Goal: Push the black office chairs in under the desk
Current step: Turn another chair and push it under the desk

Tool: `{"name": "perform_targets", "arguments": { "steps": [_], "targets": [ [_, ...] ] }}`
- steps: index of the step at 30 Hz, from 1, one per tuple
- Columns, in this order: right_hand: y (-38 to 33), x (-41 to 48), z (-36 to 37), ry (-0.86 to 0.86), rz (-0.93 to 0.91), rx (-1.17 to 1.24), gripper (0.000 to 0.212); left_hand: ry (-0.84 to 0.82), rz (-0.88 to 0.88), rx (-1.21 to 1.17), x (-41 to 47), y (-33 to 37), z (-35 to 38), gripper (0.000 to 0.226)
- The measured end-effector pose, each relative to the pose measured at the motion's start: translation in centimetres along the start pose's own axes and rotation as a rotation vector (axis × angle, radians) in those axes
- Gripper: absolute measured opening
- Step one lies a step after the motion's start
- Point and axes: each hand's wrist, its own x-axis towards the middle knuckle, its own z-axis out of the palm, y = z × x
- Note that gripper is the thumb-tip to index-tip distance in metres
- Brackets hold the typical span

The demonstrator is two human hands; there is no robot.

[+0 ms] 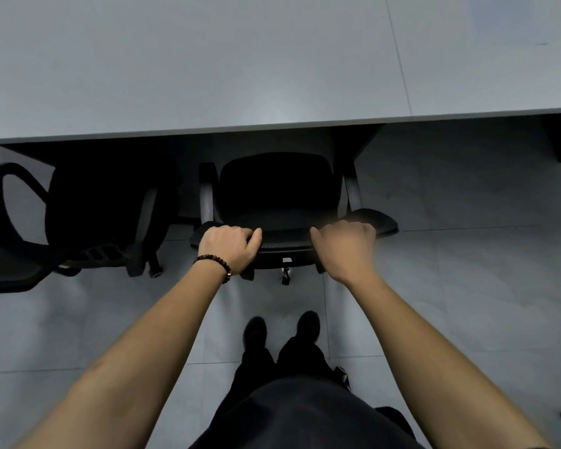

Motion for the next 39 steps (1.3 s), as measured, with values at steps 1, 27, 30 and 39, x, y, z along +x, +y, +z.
{"name": "perform_targets", "arguments": {
  "steps": [1,27,30,39],
  "targets": [
    [0.0,-0.3,0.2,0.006,0.005,0.009,0.064,0.002,0.000,0.001,-0.3,0.0,0.1,0.056],
    [0.5,-14.4,-3.4,0.122,0.252,0.812,0.041,0.290,-0.211,-0.691,-13.8,-1.0,-4.9,0.036],
    [-1.2,-17.2,-3.9,0.156,0.362,0.872,0.044,0.201,-0.062,-0.624,-13.9,-2.6,-6.0,0.040],
    [-11.3,-24.0,-2.8,0.515,0.770,0.944,0.042,-0.153,0.443,-0.825,-11.1,-4.4,-7.2,0.039]
  ]
}}
